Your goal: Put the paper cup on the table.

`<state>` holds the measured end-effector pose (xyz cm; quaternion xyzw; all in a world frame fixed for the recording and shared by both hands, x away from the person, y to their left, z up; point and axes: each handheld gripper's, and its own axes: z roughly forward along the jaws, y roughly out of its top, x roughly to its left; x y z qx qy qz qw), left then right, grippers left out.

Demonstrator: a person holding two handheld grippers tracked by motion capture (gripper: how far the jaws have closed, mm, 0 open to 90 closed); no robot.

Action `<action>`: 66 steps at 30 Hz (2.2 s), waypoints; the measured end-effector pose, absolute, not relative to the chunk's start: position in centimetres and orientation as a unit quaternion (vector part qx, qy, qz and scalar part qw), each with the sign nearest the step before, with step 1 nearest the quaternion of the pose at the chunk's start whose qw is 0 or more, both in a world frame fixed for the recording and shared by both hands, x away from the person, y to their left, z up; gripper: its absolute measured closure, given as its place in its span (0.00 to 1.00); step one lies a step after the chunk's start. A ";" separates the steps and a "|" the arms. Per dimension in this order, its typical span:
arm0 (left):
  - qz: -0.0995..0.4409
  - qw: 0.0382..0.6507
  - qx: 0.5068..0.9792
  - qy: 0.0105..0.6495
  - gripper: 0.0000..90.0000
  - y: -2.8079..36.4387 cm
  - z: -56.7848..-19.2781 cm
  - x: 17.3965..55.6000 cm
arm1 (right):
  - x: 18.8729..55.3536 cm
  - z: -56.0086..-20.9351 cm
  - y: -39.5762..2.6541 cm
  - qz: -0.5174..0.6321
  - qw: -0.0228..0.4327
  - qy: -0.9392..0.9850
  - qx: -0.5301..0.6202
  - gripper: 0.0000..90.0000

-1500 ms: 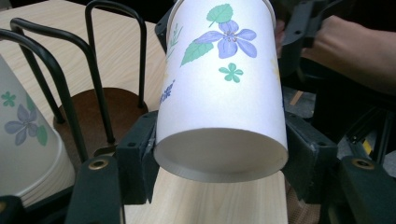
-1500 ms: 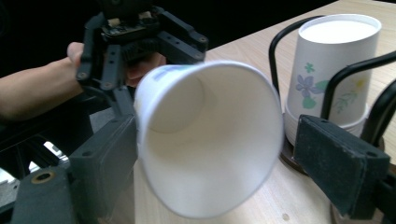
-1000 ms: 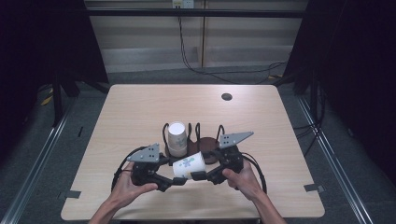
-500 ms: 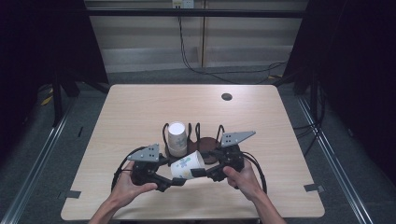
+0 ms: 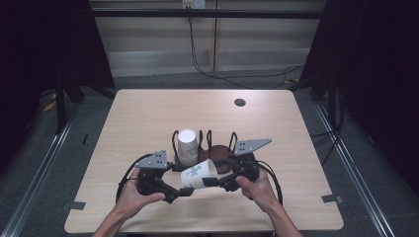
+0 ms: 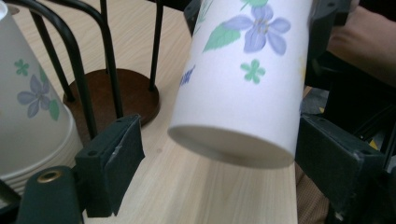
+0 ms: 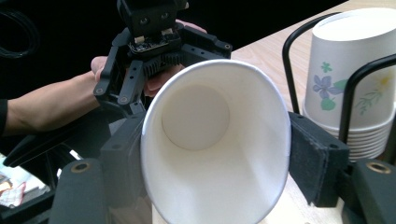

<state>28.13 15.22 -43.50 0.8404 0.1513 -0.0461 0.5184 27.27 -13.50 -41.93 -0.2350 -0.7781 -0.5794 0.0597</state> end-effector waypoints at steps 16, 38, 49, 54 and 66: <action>-0.047 0.514 0.841 0.161 0.18 16.5 -43.5 28.6 | 27.5 -41.3 -14.9 -0.557 0.028 -0.787 -0.264 0.32; -0.033 0.511 0.838 0.186 0.18 17.9 -43.4 29.4 | 27.3 -41.1 -16.3 -0.485 -0.011 -0.826 -0.287 0.33; -0.018 0.501 0.845 0.186 0.18 18.2 -43.6 29.5 | 27.0 -41.2 -17.4 -0.448 -0.020 -0.844 -0.295 0.33; -0.014 0.495 0.848 0.189 0.18 18.1 -43.8 29.6 | 27.0 -41.2 -17.8 -0.426 -0.024 -0.853 -0.301 0.33; -0.011 0.505 0.842 0.192 0.18 18.4 -43.5 29.5 | 27.0 -41.1 -19.7 -0.389 -0.036 -0.856 -0.338 0.33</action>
